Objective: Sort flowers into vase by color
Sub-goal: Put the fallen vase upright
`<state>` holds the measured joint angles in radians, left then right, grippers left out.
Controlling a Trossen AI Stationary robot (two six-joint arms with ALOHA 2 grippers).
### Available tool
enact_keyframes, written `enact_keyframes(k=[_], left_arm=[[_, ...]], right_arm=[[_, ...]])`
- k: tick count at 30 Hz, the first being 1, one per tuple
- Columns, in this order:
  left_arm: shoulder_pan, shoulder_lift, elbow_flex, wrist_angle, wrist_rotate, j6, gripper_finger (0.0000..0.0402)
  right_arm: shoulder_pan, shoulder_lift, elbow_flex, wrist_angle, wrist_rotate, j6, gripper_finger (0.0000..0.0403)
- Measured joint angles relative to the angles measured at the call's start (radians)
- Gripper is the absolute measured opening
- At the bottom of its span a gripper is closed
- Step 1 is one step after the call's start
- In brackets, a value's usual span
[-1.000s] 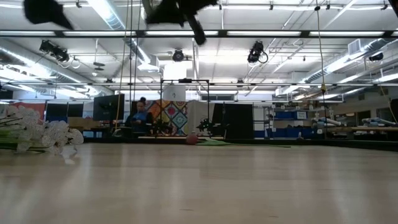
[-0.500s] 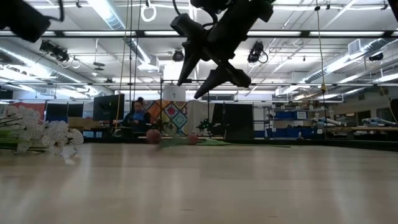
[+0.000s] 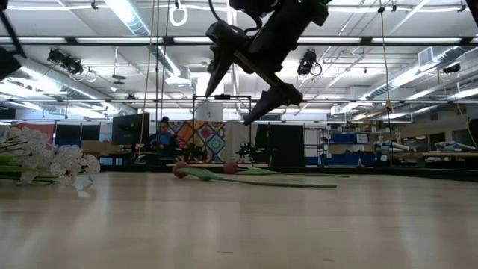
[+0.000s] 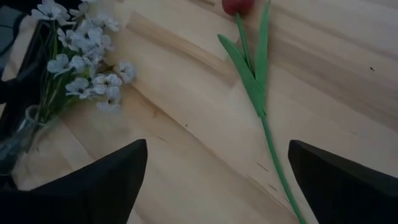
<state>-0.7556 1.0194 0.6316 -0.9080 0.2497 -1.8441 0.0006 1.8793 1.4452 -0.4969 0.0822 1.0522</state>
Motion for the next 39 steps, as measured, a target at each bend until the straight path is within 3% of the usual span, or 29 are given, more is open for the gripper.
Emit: enact_keyframes(k=[7,13,20,29,39], left_arm=[[-0.061,0.076,-0.064,0.196,0.018,-0.071,0.0384],[-0.075,0.165,-0.086,0.194,0.018,-0.092,0.0380],[-0.075,0.242,-0.086,0.233,0.018,-0.081,0.0316],[-0.074,0.258,-0.084,0.260,-0.030,-0.086,0.0213],[-0.073,0.257,-0.056,0.210,-0.162,-0.105,0.0211]], right_arm=[[0.002,0.000,0.000,-0.028,0.003,-0.008,0.0392],[0.006,0.000,0.000,-0.030,0.003,-0.015,0.0391],[0.016,0.000,0.000,-0.036,0.005,-0.016,0.0383],[0.019,0.000,0.000,-0.070,0.007,-0.016,0.0333],[0.039,-0.052,0.000,-0.144,0.104,-0.042,0.0294]])
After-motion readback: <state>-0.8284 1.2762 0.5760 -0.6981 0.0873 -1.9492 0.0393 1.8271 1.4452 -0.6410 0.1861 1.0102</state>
